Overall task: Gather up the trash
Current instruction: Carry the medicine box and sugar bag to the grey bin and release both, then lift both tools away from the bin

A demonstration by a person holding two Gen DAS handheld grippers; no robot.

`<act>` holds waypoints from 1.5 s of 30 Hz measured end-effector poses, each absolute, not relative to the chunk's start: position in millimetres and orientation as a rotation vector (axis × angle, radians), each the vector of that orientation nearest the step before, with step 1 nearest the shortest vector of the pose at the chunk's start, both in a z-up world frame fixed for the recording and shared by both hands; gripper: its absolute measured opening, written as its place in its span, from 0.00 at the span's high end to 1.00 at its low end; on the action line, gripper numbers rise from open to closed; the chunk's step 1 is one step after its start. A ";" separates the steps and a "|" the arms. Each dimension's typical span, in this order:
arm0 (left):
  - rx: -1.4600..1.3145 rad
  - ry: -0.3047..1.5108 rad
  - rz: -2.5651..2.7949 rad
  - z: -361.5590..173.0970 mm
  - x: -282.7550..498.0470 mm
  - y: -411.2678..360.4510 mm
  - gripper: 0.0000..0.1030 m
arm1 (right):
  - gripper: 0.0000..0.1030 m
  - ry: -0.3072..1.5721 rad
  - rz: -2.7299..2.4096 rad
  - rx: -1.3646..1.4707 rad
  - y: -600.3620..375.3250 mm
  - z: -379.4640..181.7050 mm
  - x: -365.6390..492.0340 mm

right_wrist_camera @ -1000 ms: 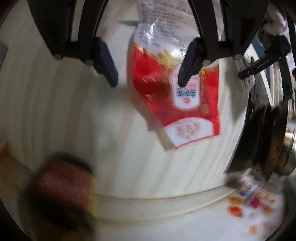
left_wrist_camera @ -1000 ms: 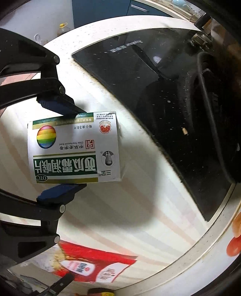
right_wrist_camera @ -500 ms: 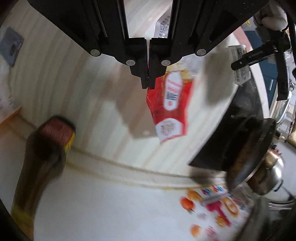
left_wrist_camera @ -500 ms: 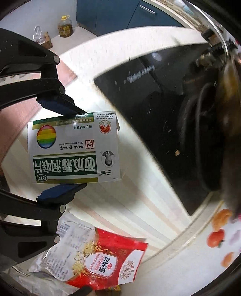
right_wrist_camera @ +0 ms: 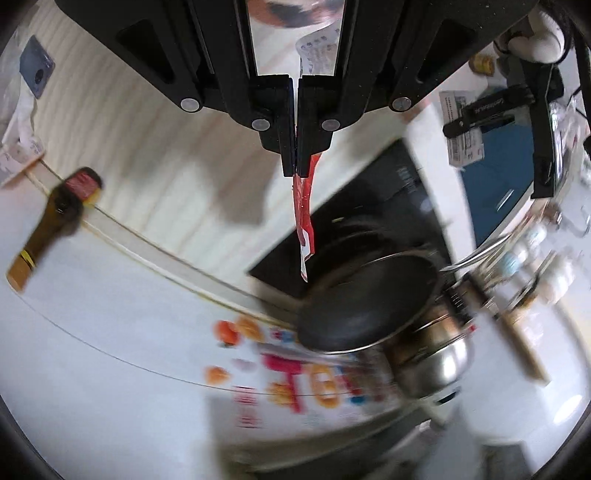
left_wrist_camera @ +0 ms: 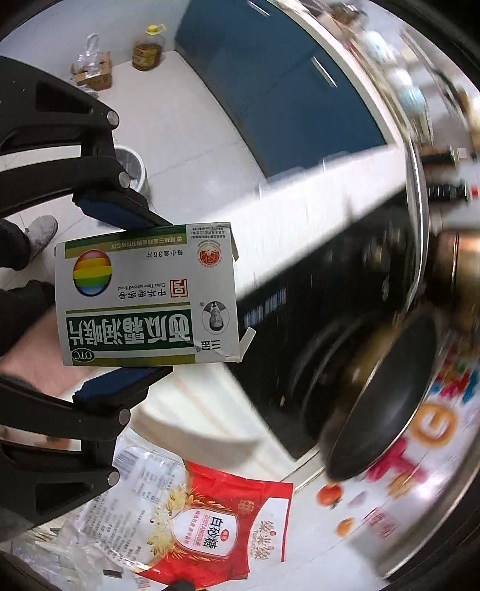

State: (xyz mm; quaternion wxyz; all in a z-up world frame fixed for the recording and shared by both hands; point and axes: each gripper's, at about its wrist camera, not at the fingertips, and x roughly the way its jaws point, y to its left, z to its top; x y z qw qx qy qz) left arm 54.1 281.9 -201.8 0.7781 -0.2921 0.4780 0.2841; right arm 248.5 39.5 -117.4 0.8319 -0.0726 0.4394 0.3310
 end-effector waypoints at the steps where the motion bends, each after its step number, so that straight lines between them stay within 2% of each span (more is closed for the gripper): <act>1: -0.638 1.027 0.631 -201.7 39.1 289.2 0.38 | 1.00 0.935 0.722 -0.165 49.3 -116.6 236.0; 8: -0.719 1.024 0.775 -233.2 -85.0 338.7 0.38 | 1.00 1.007 0.875 -0.231 136.7 -153.0 135.5; 13: -0.792 1.083 0.859 -298.6 -155.2 371.1 0.38 | 1.00 1.073 0.948 -0.299 198.7 -218.0 71.1; 20: -0.953 1.169 0.927 -450.8 -216.6 414.4 0.38 | 1.00 1.209 1.027 -0.459 282.5 -371.3 -4.8; 30: -1.190 1.260 0.940 -723.0 -259.3 445.4 0.37 | 1.00 1.413 1.081 -0.608 355.4 -662.5 -58.1; 33: -1.254 1.274 0.929 -770.2 -265.1 443.4 0.36 | 1.00 1.468 1.094 -0.647 367.6 -725.0 -66.2; 34: -1.261 1.275 0.930 -776.4 -269.1 443.6 0.32 | 0.99 1.474 1.094 -0.659 371.2 -736.8 -68.2; 35: -1.271 1.276 0.936 -780.3 -270.6 443.0 0.11 | 0.99 1.483 1.100 -0.683 373.7 -750.3 -71.4; 36: -1.279 1.280 0.948 -782.8 -274.8 441.2 0.00 | 0.99 1.502 1.095 -0.719 375.8 -762.0 -75.0; 38: -1.283 1.271 0.974 -774.5 -281.7 436.1 0.00 | 0.97 1.520 1.073 -0.768 375.2 -773.5 -77.4; 39: -1.281 1.267 0.991 -768.4 -280.0 435.2 0.00 | 0.86 1.511 1.066 -0.794 374.6 -774.3 -78.8; 40: -1.275 1.259 1.008 -759.1 -284.0 433.6 0.00 | 0.59 1.504 1.060 -0.813 371.8 -771.6 -79.6; 42: -1.259 1.237 1.050 -732.2 -288.2 428.7 0.00 | 0.35 1.491 1.059 -0.820 366.0 -758.9 -78.2; 44: -1.219 1.226 1.097 -706.9 -291.4 422.7 0.00 | 0.34 1.437 1.060 -0.872 362.5 -739.1 -82.3; 45: -1.199 1.217 1.122 -689.0 -292.9 419.5 0.00 | 0.26 1.405 1.064 -0.894 364.0 -730.5 -86.9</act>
